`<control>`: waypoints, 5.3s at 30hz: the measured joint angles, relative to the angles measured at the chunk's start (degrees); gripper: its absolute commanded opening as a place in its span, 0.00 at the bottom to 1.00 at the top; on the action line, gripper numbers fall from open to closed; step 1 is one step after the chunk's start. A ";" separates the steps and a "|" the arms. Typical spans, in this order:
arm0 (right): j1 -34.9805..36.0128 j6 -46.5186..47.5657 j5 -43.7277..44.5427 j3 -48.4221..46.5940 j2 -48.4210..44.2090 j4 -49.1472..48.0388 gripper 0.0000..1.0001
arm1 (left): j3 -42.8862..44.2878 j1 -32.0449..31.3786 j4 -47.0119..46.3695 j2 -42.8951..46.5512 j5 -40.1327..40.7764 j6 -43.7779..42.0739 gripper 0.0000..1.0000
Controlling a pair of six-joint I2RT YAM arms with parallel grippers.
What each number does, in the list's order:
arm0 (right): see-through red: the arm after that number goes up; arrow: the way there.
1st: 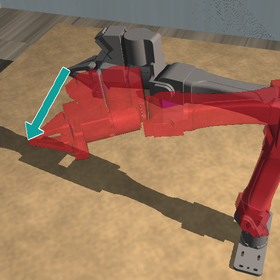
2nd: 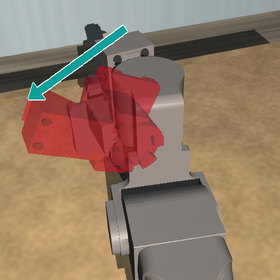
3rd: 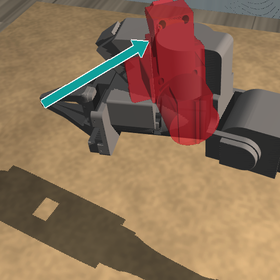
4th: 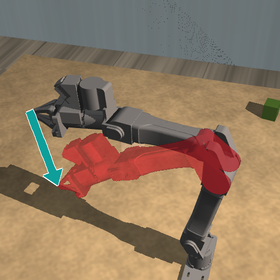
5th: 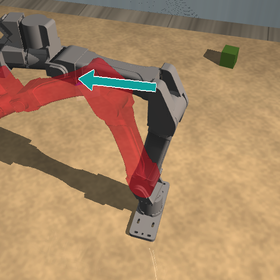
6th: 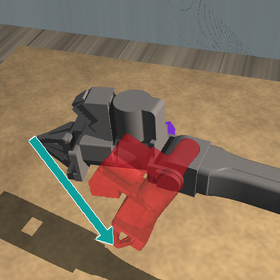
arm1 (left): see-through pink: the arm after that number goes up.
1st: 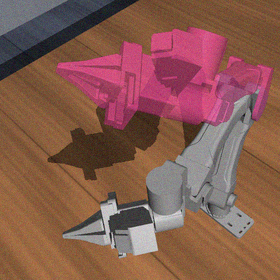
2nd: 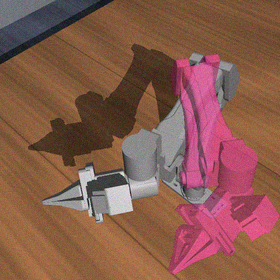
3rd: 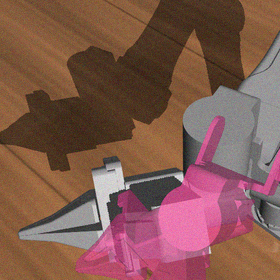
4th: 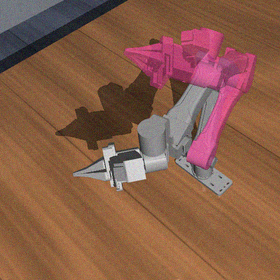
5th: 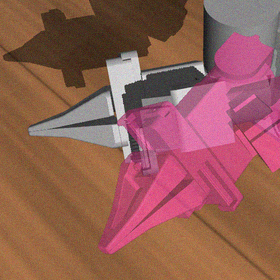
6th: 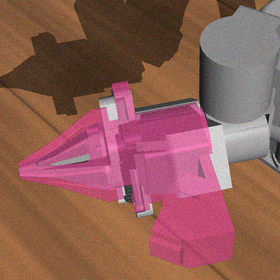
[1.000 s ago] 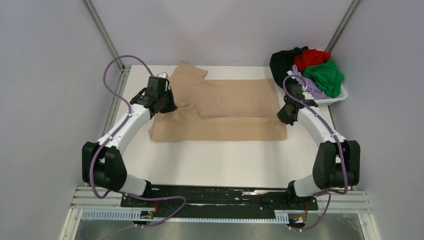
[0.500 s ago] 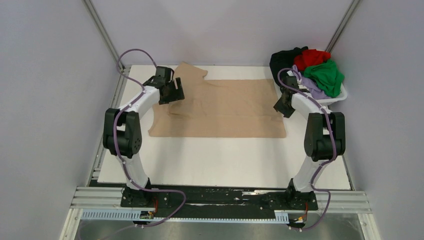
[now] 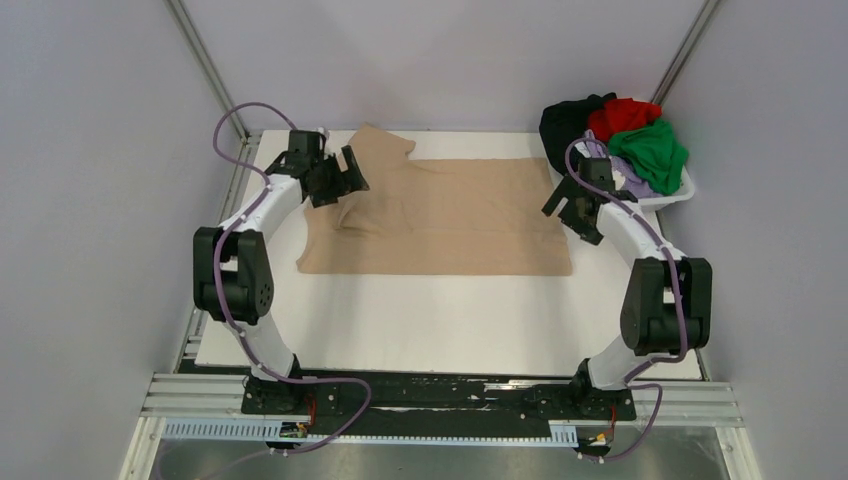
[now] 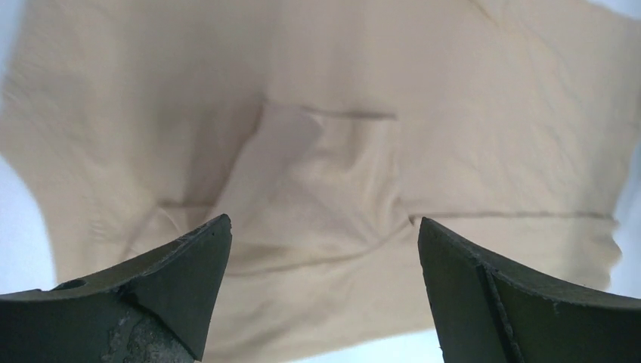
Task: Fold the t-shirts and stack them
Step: Fold the flattened tshirt in 1/3 of the way
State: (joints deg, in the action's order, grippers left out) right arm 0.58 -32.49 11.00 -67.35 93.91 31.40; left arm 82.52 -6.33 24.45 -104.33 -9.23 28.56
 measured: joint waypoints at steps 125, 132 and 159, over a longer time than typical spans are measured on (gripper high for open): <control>33.90 12.52 -6.64 -39.39 37.03 -14.80 1.00 | 17.11 1.86 3.89 -17.64 -5.95 -18.10 1.00; 33.42 7.08 -1.27 -13.53 13.94 -14.62 1.00 | -1.27 0.26 -0.42 1.05 -8.72 -10.19 1.00; 22.01 -2.71 -2.10 10.62 3.65 -10.08 1.00 | -19.34 -11.47 -10.47 0.90 -1.95 1.49 1.00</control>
State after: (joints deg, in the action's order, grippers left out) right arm 22.59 -35.20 8.91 -56.73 97.56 21.32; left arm 63.18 -17.80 13.98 -103.44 -11.18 30.04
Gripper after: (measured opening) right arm 0.996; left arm 0.996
